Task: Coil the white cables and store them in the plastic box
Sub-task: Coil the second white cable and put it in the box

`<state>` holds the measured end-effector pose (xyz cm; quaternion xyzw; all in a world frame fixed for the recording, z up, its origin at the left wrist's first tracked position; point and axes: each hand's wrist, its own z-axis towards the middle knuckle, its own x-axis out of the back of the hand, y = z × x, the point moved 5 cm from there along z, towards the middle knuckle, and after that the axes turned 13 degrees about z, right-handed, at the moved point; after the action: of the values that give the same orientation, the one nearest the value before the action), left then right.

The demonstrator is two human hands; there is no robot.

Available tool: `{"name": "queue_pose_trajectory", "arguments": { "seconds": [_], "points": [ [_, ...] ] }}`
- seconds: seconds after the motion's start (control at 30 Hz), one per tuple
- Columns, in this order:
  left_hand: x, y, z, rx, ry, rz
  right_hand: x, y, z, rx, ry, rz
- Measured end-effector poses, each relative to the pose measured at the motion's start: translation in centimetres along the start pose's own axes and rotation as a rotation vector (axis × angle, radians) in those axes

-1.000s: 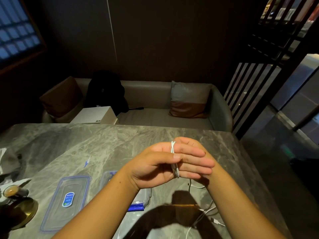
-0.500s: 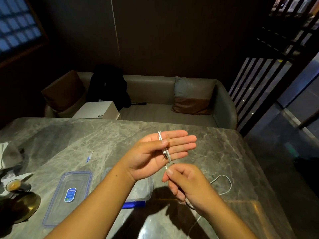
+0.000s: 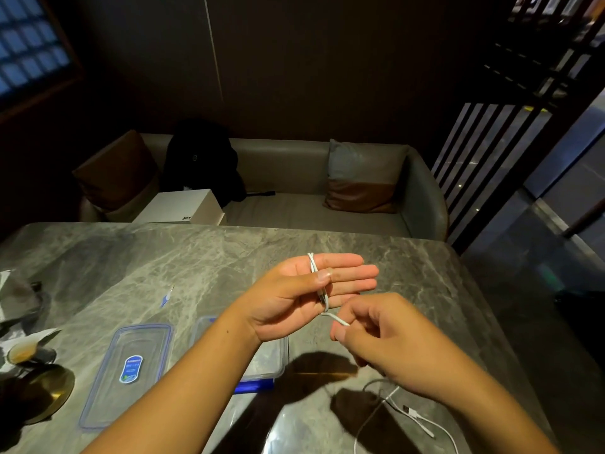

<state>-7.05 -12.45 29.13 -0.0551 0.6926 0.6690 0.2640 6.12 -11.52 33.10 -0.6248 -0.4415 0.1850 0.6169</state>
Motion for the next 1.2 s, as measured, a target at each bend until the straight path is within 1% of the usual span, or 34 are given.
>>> {"name": "queue_pose_trajectory", "arguments": {
  "seconds": [0.17, 0.3, 0.4, 0.5, 0.57, 0.67, 0.77, 0.87, 0.97, 1.03, 1.13, 1.2],
  "points": [
    [-0.3, -0.1, -0.2, 0.042, 0.017, 0.02, 2.1, -1.9, 0.3, 0.083, 0.021, -0.117],
    [-1.1, -0.2, -0.1, 0.08, -0.006, -0.01, 3.3, -3.8, 0.5, 0.118, -0.024, -0.344],
    [-1.3, -0.6, 0.1, 0.1, -0.016, -0.011, 4.3, -5.0, 1.0, 0.161, -0.012, -0.51],
    [-1.3, -1.1, 0.2, 0.118, -0.013, 0.052, 5.0, -5.9, 1.6, 0.195, -0.003, -0.613],
    [-1.7, -1.4, 0.2, 0.132, -0.041, 0.029, 5.5, -6.5, 2.1, 0.227, 0.007, -0.637],
    [-2.5, -1.5, 0.1, 0.13, -0.089, -0.031, 6.1, -7.0, 2.9, 0.297, 0.028, -0.625],
    [-2.8, -1.6, 0.1, 0.124, -0.103, -0.063, 6.1, -6.8, 3.7, 0.354, 0.041, -0.606],
    [-2.9, -1.5, 0.2, 0.127, -0.112, -0.042, 5.9, -6.6, 4.1, 0.394, 0.05, -0.535],
    [-3.5, -1.1, 0.2, 0.131, -0.176, -0.012, 5.9, -6.5, 4.4, 0.392, 0.032, -0.461],
    [-3.8, -0.8, 0.4, 0.128, -0.198, 0.007, 6.2, -5.9, 5.0, 0.362, 0.016, -0.333],
    [-4.0, -0.4, 0.5, 0.108, -0.188, 0.014, 6.6, -4.4, 5.9, 0.324, -0.03, -0.085],
    [-4.2, -0.4, 0.5, 0.102, -0.198, 0.008, 6.6, -3.6, 6.3, 0.318, -0.058, 0.025]
  ]
}}
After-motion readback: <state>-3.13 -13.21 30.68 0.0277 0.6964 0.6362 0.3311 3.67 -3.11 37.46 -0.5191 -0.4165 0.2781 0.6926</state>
